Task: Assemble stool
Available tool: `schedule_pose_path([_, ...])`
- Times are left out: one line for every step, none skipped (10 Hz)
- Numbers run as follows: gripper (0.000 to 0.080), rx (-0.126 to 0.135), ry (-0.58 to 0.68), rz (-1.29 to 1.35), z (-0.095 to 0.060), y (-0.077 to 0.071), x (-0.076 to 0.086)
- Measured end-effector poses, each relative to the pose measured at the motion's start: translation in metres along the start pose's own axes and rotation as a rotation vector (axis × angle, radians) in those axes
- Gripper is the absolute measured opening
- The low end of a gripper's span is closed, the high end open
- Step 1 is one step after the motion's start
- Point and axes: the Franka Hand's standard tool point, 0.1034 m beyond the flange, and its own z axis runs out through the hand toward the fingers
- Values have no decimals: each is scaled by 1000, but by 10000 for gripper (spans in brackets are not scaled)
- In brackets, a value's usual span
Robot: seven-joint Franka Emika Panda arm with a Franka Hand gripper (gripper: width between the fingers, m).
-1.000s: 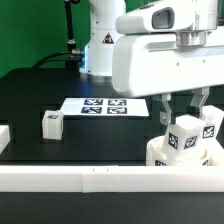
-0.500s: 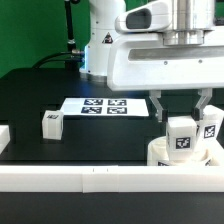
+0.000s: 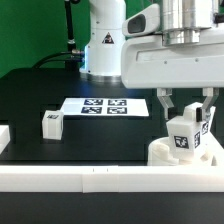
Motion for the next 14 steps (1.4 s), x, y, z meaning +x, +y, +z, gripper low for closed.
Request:
schedule_pose_path([329, 6, -9, 147, 0, -3, -5])
schedule_pose_path([329, 12, -18, 280, 0, -8, -13])
schedule_pose_path([319, 11, -25, 380, 2, -10, -19])
schedule_pose_path([305, 13, -39, 507, 4, -10, -24])
schedule_pose_path([305, 18, -53, 635, 5, -10, -24])
schedule_pose_path([292, 20, -60, 677, 6, -6, -20])
schedule_pose_path([292, 12, -67, 764, 6, -4, -19])
schedule_pose_path([292, 11, -67, 784, 6, -5, -20])
schedule_pose_path([368, 11, -67, 774, 6, -5, -20])
schedule_pose_path([508, 12, -66, 772, 6, -5, -19])
schedule_pose_path([604, 23, -63, 735, 0, -6, -13])
schedule_pose_path([604, 25, -61, 735, 0, -6, -12])
schedule_pose_path([642, 23, -62, 734, 1, -6, -13])
schedule_pose_path([648, 23, -62, 734, 1, -6, -13])
